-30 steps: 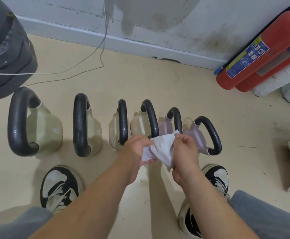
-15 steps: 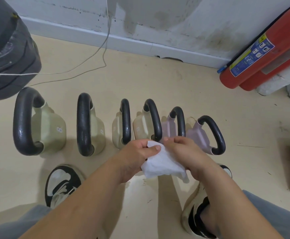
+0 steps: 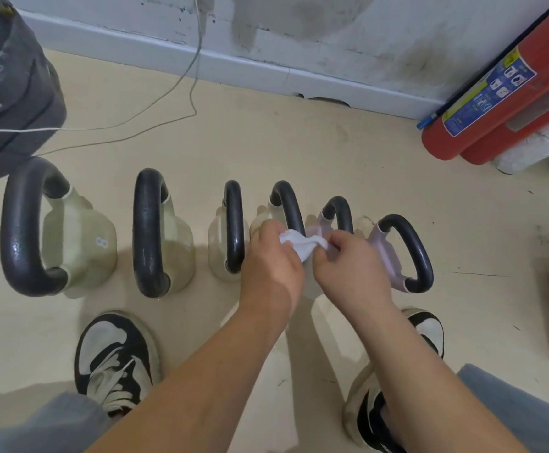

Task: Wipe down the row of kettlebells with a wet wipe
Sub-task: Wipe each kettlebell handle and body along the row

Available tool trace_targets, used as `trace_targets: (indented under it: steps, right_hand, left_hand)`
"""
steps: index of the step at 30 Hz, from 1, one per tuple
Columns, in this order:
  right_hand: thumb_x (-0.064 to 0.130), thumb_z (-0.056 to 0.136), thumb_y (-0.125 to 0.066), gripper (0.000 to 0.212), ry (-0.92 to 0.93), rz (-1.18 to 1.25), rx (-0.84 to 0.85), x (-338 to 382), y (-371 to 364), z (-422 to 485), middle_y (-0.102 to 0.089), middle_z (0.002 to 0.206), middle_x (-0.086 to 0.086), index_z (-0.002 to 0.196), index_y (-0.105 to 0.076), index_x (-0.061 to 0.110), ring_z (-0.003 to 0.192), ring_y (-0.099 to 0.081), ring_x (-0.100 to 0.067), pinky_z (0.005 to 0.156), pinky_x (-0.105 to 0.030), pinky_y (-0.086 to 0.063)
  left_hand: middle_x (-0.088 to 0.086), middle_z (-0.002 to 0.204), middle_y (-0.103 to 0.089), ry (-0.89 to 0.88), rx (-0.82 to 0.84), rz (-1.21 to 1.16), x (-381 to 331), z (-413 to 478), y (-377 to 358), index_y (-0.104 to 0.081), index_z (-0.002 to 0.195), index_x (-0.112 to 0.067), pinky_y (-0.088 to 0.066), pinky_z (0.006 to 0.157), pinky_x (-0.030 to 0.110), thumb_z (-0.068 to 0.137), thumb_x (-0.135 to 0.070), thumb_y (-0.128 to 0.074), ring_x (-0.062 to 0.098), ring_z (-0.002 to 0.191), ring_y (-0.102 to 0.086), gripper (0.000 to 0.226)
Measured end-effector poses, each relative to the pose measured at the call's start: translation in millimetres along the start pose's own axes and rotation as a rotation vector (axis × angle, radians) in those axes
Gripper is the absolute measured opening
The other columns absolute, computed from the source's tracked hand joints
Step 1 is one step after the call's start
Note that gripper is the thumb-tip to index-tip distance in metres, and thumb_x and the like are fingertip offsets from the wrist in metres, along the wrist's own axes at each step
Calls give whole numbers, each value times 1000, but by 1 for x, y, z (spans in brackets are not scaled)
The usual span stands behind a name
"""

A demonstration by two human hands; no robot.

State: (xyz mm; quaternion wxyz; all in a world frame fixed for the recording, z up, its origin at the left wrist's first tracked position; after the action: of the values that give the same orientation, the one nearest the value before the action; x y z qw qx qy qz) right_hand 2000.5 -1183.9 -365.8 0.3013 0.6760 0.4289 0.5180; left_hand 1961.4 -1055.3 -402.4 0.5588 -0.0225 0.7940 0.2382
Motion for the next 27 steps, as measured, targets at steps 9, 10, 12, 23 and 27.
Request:
trace_targets:
  steps: [9, 10, 12, 23, 27]
  right_hand:
    - [20, 88, -58, 18, -99, 151, -31, 2, -8, 25, -74, 78, -1, 87, -76, 21, 75, -72, -24, 69, -42, -60]
    - [16, 85, -57, 19, -118, 267, -27, 1, -12, 25, -73, 73, -6, 84, -76, 16, 69, -69, -25, 66, -41, -59]
    - [11, 83, -55, 21, -128, 430, -1, -2, -22, 21, -68, 71, -16, 86, -76, 5, 62, -52, -24, 60, -36, -45]
    - [13, 107, -45, 41, -297, 1003, 190, -16, -61, -3, -73, 131, 1, 143, -61, 24, 121, -69, -9, 110, -31, -50]
    - [9, 109, -44, 41, -325, 1044, 138, -22, -73, -22, -79, 117, -4, 144, -61, 21, 115, -73, -16, 100, -27, -54]
  left_hand:
    - [12, 100, -51, -220, -75, 334, -8, 21, -2, -60, 95, -4, -43, 72, 39, 89, -16, -39, 30, 88, -50, 25]
    - [11, 98, -52, -195, -55, 315, -5, 22, -4, -60, 94, -4, -43, 72, 39, 89, -19, -36, 30, 87, -50, 29]
    - [8, 94, -54, -154, -62, 246, 1, 20, -3, -61, 88, -5, -43, 71, 37, 90, -16, -36, 27, 84, -51, 28]
    - [-17, 120, -69, 225, 22, -373, 37, -22, -35, -59, 142, -32, -52, 94, 24, 107, -26, -46, 2, 110, -65, 38]
    - [15, 115, -75, 525, 39, -1018, 41, -29, -40, -74, 116, -14, -55, 97, 37, 102, -25, -61, 26, 111, -72, 22]
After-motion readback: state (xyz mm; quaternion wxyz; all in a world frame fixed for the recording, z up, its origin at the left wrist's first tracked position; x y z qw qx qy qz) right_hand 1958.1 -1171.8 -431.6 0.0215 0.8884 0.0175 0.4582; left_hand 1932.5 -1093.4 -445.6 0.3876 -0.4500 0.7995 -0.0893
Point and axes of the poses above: each hand's wrist, its own z-axis towards the middle knuckle, its own y-axis out of the back of the hand, x = y × z, the point moved 5 cm from there along z, towards the middle knuckle
